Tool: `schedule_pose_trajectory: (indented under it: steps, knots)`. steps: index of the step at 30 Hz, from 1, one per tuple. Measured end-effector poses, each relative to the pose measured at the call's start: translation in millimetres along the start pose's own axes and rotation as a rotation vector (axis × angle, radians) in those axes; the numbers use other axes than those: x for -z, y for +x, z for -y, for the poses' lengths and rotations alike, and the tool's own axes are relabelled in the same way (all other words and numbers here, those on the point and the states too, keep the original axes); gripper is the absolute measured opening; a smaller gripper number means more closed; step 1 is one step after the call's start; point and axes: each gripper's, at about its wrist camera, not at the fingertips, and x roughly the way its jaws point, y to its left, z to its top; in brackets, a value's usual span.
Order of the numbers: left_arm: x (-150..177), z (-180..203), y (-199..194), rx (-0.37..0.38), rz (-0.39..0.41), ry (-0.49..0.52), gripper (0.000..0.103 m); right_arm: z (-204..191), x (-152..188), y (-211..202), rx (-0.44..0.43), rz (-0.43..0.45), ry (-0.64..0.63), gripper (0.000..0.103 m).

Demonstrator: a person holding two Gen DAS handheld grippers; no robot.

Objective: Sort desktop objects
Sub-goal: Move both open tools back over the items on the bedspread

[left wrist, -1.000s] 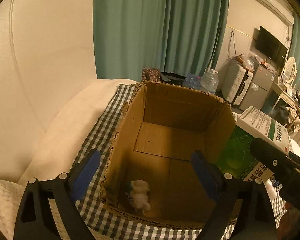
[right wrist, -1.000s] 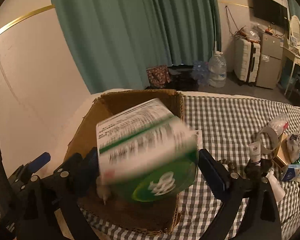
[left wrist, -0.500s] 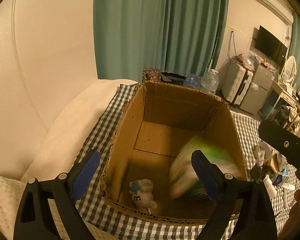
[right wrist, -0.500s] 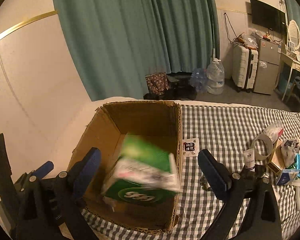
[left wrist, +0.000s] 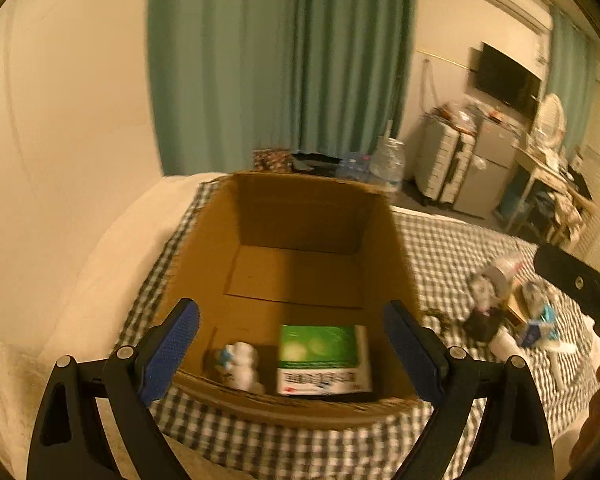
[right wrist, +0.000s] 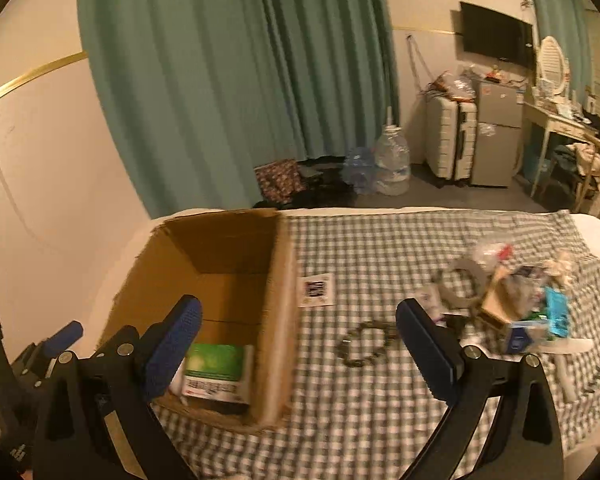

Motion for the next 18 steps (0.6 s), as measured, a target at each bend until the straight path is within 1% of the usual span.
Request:
schedule_pose_trajectory:
  steps: [2, 5, 11, 14, 18]
  knots:
    - [1.5, 14.4, -6.7, 0.012, 0.000, 0.013, 0.096, 13.2, 1.6, -13.6, 0.023, 0.024, 0.001, 0.098]
    - [7.2, 41.4, -16.6, 0.037, -0.015, 0.014, 0.096, 31.4, 1.7, -30.0, 0.030, 0.042, 0.017, 0.098]
    - [11.6, 87.1, -26.4, 0.054, -0.022, 0.017, 0.096, 69.3, 4.8, -61.8, 0.046, 0.078, 0.013, 0.098]
    - [16.0, 115.4, -31.0, 0.064, -0.022, 0.027, 0.096, 96.1, 8.6, -78.8, 0.066, 0.104, 0.016, 0.098]
    - [27.1, 150.0, -32.8, 0.075, -0.022, 0.036, 0.096, 132.9, 16.9, -89.3, 0.087, 0.099, 0.049, 0.098]
